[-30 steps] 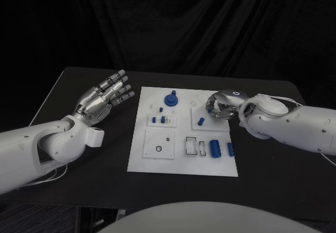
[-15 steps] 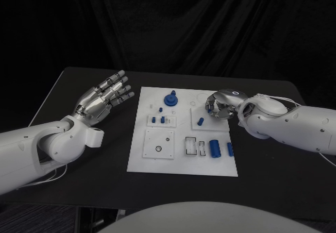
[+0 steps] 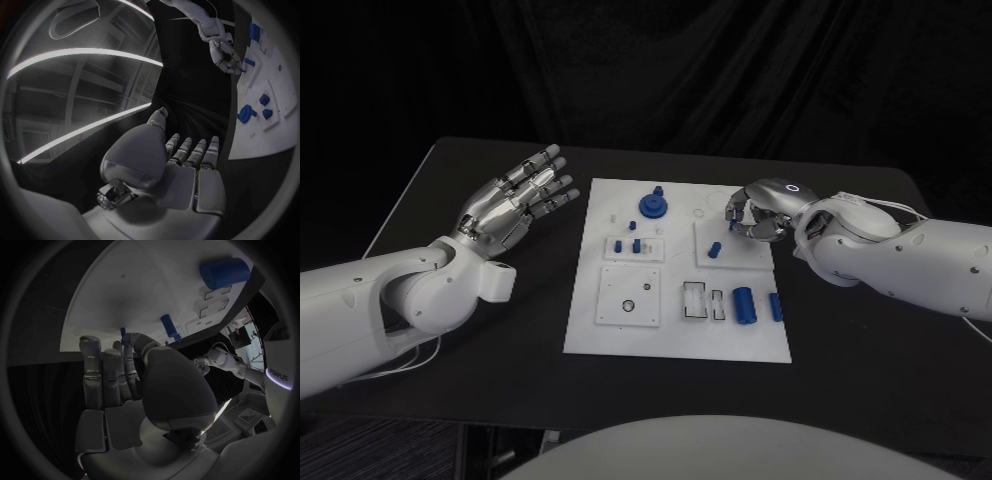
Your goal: Assemble the parts on the task board
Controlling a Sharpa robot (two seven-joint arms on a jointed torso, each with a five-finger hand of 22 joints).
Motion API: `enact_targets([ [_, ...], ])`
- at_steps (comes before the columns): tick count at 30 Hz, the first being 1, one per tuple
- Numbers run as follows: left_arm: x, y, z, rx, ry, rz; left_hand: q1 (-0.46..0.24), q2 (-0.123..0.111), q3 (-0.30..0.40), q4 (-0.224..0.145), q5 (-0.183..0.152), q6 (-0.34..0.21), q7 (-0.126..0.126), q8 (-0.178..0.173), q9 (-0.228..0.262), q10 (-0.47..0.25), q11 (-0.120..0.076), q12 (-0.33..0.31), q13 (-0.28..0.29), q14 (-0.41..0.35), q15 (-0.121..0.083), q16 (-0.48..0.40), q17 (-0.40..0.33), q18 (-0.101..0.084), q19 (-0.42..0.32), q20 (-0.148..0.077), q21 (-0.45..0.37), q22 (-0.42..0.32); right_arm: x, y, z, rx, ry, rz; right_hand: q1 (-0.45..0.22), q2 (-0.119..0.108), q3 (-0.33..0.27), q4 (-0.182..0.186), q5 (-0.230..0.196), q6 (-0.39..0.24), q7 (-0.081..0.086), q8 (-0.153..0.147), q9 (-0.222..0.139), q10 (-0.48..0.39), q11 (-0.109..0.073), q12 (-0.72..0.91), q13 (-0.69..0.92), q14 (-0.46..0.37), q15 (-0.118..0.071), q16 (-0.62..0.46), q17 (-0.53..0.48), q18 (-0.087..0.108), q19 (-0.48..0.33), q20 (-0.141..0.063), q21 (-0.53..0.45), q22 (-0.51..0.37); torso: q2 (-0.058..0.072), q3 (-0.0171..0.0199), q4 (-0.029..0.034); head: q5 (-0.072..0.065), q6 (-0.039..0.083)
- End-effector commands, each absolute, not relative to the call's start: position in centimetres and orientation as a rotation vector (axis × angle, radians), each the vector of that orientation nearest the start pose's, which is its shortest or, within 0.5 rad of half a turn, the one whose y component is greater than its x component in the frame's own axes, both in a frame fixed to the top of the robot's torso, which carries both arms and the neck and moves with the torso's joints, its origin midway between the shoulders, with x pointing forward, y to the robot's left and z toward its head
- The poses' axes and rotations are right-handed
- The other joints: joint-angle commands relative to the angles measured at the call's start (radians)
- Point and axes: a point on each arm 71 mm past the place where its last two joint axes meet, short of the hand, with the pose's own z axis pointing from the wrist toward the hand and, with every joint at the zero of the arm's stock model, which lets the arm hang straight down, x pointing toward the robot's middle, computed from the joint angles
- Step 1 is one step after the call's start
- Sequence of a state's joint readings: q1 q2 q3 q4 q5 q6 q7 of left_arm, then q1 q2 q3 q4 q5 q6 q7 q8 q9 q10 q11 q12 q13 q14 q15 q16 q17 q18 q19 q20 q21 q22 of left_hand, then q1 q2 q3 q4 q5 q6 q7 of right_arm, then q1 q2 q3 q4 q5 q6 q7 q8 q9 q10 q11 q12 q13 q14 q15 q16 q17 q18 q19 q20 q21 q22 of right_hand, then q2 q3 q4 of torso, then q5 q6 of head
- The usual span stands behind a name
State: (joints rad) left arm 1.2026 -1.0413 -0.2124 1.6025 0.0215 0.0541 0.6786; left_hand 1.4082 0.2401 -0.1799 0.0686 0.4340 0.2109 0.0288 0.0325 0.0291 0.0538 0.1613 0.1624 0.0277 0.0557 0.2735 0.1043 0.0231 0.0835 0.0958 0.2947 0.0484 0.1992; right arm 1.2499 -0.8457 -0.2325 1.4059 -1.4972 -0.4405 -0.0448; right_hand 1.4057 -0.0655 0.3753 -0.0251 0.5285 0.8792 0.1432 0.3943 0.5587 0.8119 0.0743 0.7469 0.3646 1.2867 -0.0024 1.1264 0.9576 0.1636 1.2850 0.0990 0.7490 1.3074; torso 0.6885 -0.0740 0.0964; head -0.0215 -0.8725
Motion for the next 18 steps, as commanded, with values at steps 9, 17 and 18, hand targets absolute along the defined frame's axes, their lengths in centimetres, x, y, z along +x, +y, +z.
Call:
enact_targets([
  [9, 43.7, 27.0, -20.4, -0.997, 1.282, -1.924, 0.001, 0.007, 0.0, -0.007, 0.006, -0.001, 0.008, -0.002, 0.001, -0.003, 0.008, 0.006, 0.002, 0.001, 0.006, 0.007, 0.002, -0.009, 0.009, 0.002, 0.007, 0.001, 47.6, -23.6, -19.2, -0.198, 1.601, 0.55, -0.008, -0.001, -0.011, 0.006, -0.012, -0.001, -0.004, 0.004, 0.007, 0.02, 0.0, -0.036, -0.015, 0.045, -0.001, 0.05, 0.059, -0.028, 0.038, -0.001, 0.066, 0.084, -0.001, -0.0024, 0.0032, 0.003, 0.0],
  [17, 43.8, 27.0, -20.5, -0.999, 1.285, -1.921, 0.001, 0.007, 0.0, -0.008, 0.006, -0.001, 0.009, -0.002, 0.001, -0.002, 0.008, 0.007, 0.002, 0.001, 0.007, 0.007, 0.002, -0.01, 0.009, 0.002, 0.007, 0.002, 44.0, -19.4, -18.2, -0.268, 1.62, 0.71, -0.009, -0.002, -0.012, 0.009, -0.016, 0.001, -0.008, 0.002, 0.01, 0.037, -0.004, -0.052, -0.02, 0.09, -0.004, 0.111, 0.131, -0.041, 0.077, -0.003, 0.15, 0.103, 0.0, -0.0029, 0.0021, 0.014, 0.0],
  [18, 43.8, 27.0, -20.5, -1.0, 1.286, -1.921, 0.001, 0.007, 0.0, -0.008, 0.006, -0.001, 0.009, -0.002, 0.001, -0.002, 0.008, 0.007, 0.002, 0.001, 0.007, 0.007, 0.002, -0.01, 0.009, 0.002, 0.007, 0.002, 43.6, -18.8, -18.2, -0.279, 1.624, 0.728, -0.009, -0.002, -0.012, 0.01, -0.016, 0.001, -0.008, 0.002, 0.011, 0.038, -0.004, -0.054, -0.02, 0.093, -0.004, 0.116, 0.137, -0.042, 0.08, -0.003, 0.156, 0.105, 0.0, -0.0026, 0.0018, 0.016, 0.0],
])
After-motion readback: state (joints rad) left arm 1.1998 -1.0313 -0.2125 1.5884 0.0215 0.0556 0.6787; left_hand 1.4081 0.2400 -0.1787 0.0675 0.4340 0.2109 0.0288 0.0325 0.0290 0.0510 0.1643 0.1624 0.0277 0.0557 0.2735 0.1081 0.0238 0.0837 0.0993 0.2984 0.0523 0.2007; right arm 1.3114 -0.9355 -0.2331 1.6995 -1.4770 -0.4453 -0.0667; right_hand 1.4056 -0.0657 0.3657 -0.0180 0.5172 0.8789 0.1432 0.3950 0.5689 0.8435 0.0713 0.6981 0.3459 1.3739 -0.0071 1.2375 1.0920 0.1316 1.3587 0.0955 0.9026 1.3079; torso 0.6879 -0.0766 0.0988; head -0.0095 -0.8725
